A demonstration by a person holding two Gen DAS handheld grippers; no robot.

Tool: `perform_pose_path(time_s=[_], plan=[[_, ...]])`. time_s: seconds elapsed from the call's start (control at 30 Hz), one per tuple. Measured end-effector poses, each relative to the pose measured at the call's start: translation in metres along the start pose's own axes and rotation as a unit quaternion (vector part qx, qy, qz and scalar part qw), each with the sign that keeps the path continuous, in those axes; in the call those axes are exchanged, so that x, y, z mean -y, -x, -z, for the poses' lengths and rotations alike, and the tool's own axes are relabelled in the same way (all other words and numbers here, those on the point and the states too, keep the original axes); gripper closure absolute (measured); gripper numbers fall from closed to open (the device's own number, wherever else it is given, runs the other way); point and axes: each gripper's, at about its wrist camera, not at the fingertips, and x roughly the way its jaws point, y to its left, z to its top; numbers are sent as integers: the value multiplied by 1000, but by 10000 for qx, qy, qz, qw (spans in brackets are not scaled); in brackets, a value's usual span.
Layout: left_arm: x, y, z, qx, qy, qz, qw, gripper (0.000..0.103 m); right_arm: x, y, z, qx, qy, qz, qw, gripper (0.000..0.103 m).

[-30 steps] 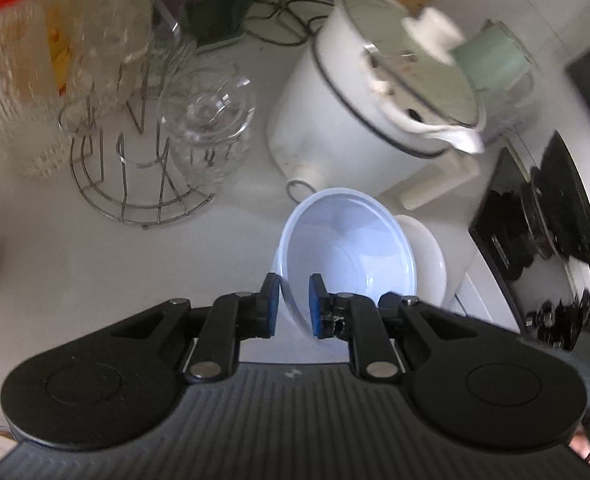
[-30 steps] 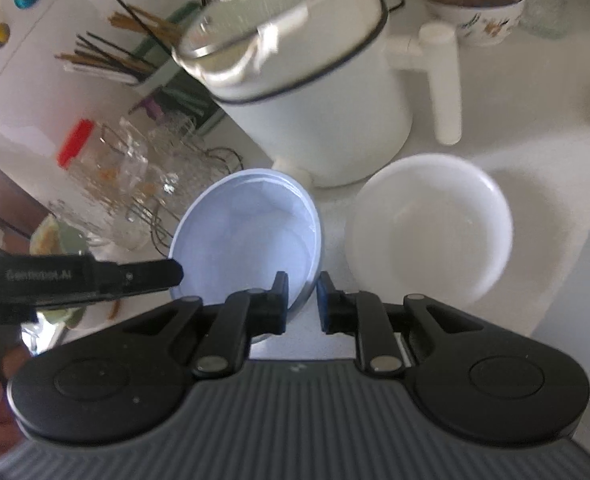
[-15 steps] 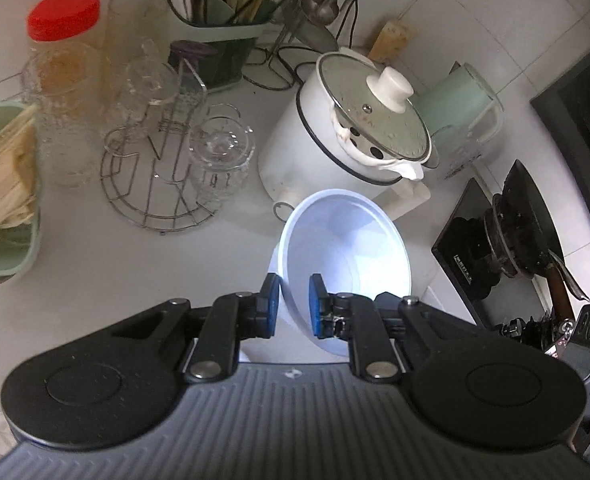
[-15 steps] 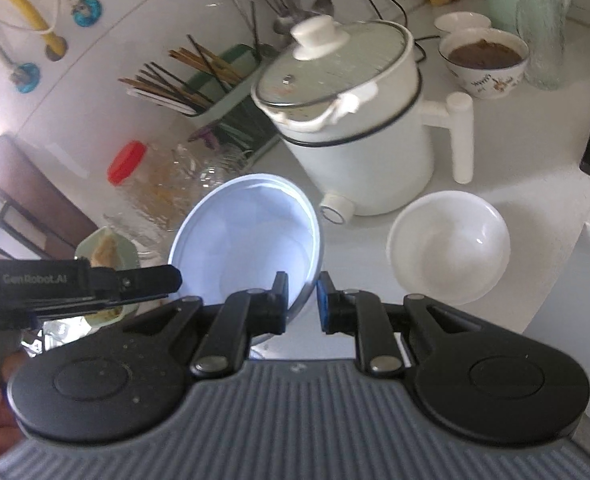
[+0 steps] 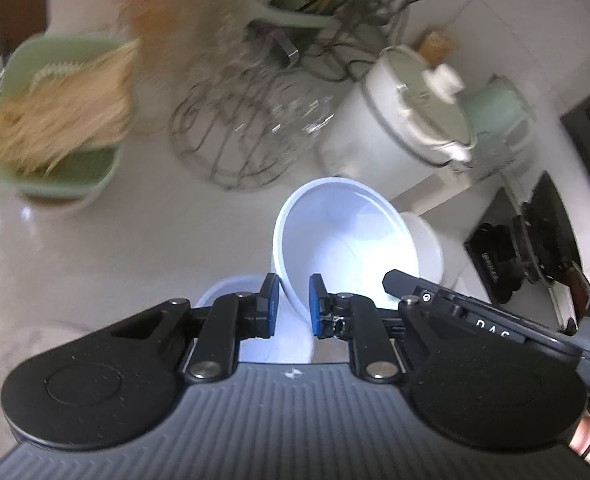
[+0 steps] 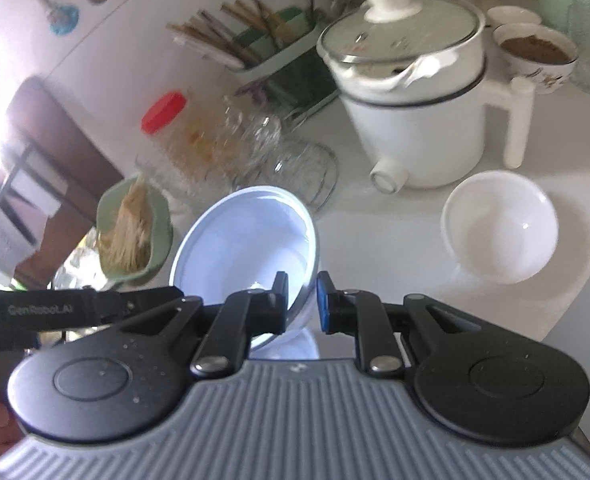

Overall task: Organize plates and bowls
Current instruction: 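Lift the second bowl and lower it into the light-blue bowl, open left gripper, then raise the open left gripper away from the nested bowls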

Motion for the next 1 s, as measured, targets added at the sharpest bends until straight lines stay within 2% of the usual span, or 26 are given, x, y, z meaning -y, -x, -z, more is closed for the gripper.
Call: perform_pose_path(time_s=[0.37,0.5,0.7,0.73,0.83,1.0], plan=[[-25,-8,40,-325,198,-410,9984,85,-4,-34,30,-779,101,-8,9969,85],[-33,-7,44,-308,275,-534,9977,85,-6,-41,35,-882,90,-64,9960,85],[-41,8,45,-79,346,-672,9971,84,-17,-39,32,-799,248,54,9965,83],[-41,10,44,-45,357,-685,9970,83,-18,-38,31,-769,270,89,9966,79],[-40,19,40,87,362,-627,9973,83,-21,-26,27,-495,296,141,9982,63],[-24,41,31,418,45,-567,9975,83,-28,-2,20,48,436,233,9988,62]])
